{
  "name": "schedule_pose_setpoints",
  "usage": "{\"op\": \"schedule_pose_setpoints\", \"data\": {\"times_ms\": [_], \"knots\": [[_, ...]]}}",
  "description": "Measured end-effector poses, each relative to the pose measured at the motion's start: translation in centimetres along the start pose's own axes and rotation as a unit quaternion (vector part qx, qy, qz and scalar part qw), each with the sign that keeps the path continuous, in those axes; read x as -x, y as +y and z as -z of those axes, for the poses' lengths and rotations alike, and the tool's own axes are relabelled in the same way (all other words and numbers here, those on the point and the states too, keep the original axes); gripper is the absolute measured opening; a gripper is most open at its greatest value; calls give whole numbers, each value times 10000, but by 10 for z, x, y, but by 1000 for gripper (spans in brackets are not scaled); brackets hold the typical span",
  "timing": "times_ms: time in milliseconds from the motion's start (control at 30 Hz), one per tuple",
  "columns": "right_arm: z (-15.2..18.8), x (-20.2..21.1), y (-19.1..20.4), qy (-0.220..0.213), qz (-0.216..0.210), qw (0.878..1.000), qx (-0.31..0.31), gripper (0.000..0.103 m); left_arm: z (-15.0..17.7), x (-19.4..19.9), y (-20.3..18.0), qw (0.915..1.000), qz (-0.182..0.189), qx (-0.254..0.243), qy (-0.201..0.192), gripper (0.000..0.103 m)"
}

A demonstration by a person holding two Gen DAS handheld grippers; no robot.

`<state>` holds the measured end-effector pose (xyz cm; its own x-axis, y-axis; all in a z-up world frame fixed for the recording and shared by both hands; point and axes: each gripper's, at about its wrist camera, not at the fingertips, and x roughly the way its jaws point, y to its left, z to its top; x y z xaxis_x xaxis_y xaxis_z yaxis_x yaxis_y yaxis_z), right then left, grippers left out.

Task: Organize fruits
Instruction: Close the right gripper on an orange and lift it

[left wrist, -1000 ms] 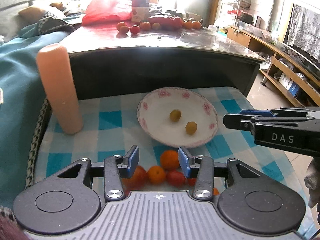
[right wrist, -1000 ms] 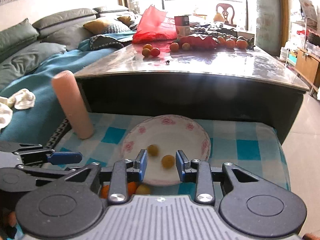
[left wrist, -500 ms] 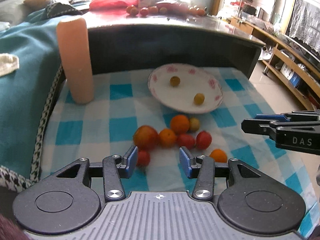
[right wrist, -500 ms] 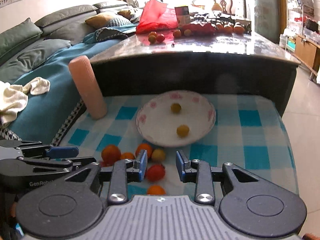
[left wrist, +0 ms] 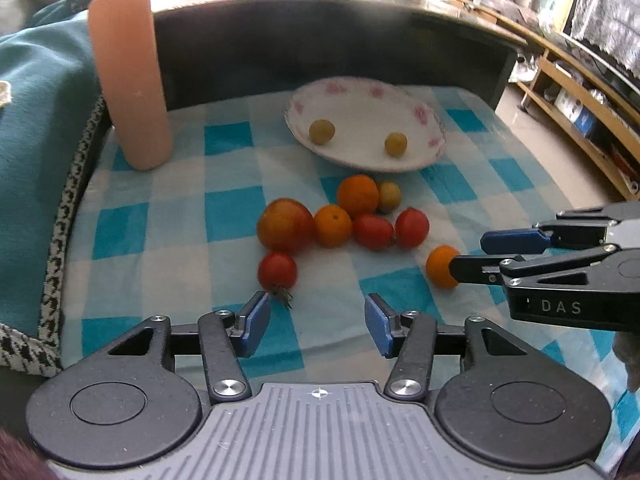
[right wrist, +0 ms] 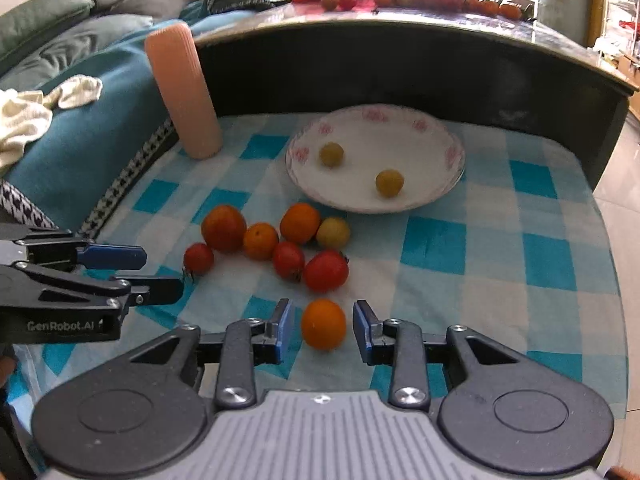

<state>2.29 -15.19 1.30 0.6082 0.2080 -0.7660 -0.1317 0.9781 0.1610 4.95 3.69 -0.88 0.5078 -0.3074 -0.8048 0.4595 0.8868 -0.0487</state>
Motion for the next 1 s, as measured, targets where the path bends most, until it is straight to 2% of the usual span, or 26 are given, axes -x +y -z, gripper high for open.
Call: {"op": "schedule_pose_setpoints", "data": {"times_ms": [67, 400, 533, 667, 833, 1000], "knots": [[2, -5, 1, 76, 20, 10000, 58, 53, 0, -5, 1, 10000, -31, -32, 48, 62], [3, -26, -3, 318, 0, 9995, 79, 54, -15, -32, 9, 9998, -102, 147, 79, 64], [1, -32, -7, 352, -86, 9993, 25, 59, -16, -40, 9, 9996, -241, 120, 83, 67], [2, -35, -6, 355, -131, 9993, 81, 59, -11, -48, 10, 9993, -274, 130, 219, 65], [6, -40, -5, 424, -67, 9990, 138, 59, -14, -51, 11, 9994, -308, 94, 150, 65], [6, -41, -4, 374, -46, 9992, 156, 59, -15, -51, 9, 9993, -309, 95, 169, 58]]}}
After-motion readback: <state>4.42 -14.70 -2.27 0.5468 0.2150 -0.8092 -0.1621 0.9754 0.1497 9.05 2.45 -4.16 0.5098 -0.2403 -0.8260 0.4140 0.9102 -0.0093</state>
